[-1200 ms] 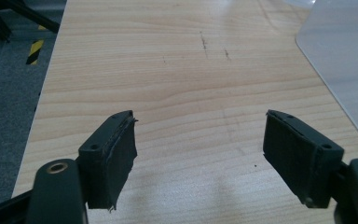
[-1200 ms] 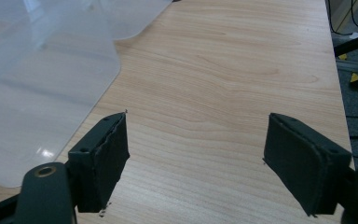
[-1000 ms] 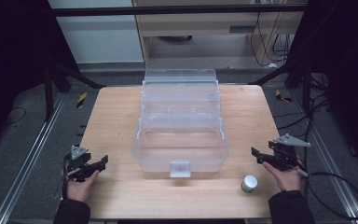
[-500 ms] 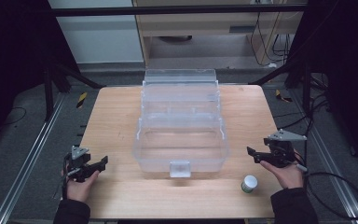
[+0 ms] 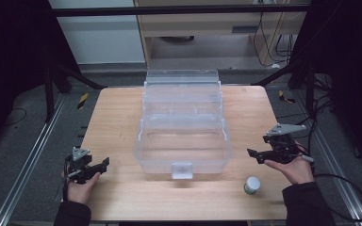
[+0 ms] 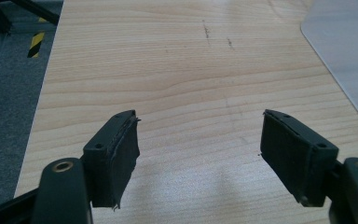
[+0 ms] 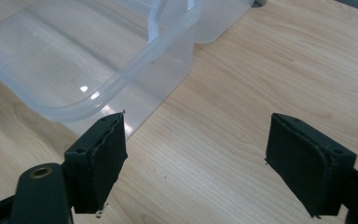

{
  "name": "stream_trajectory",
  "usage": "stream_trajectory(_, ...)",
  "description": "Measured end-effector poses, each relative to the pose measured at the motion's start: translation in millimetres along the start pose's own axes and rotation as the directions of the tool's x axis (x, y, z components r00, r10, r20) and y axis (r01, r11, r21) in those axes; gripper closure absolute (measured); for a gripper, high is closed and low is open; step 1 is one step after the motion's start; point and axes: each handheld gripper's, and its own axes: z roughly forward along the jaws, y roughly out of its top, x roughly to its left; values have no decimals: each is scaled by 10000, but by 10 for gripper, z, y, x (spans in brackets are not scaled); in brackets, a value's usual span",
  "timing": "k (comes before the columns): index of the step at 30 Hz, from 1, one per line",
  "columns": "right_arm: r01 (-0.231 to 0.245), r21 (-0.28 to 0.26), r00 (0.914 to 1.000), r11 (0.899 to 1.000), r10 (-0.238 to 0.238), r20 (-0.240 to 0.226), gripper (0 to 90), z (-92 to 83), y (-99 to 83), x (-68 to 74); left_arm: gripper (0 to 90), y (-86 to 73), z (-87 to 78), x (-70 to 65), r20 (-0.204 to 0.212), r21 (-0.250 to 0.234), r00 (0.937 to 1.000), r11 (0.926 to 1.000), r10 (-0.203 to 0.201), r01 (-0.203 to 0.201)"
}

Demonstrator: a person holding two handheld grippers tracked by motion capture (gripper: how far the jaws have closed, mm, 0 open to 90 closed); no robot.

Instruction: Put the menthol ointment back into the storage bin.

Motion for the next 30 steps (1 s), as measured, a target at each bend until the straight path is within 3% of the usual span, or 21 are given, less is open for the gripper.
stream_trajectory(6, 447, 331, 9987, 9985, -439, -250, 195, -22, 62, 36, 272, 4, -2, 0, 5, -8, 10000, 10000, 45, -45)
stream_trajectory(7, 707, 365, 9972, 9968, -697, -278, 195, -39, 83, 41, 272, 4, -3, 0, 9, -9, 10000, 10000, 59, -59)
stream_trajectory(13, 1161, 862, 9919, 9895, -1111, -607, 189, -76, 127, 61, 272, 6, 0, 2, 32, 11, 10000, 10000, 66, -66)
stream_trajectory(14, 1394, 1230, 9883, 9826, -1302, -798, 189, -90, 146, 81, 272, 8, 0, 1, 37, 15, 10000, 10000, 75, -75)
stream_trajectory(15, 1394, 1230, 9883, 9826, -1302, -798, 189, -90, 146, 81, 272, 8, 0, 1, 37, 15, 10000, 10000, 75, -75)
stream_trajectory(16, 1684, 1525, 9817, 9739, -1517, -1154, 189, -89, 163, 107, 272, 8, 0, 1, 30, 16, 10000, 10000, 95, -95)
stream_trajectory(17, 1684, 1525, 9817, 9739, -1517, -1154, 189, -89, 163, 107, 272, 8, -1, 0, 35, 19, 9999, 10000, 96, -96)
stream_trajectory(24, 2326, 2129, 9653, 9490, -1984, -1699, 212, -80, 188, 180, 272, 8, 1, -3, 47, 38, 9999, 9999, 127, -127)
stream_trajectory(30, 2964, 2783, 9447, 9136, -2376, -2260, 224, -54, 176, 238, 272, 9, 3, -5, 53, 60, 9999, 9999, 150, -151)
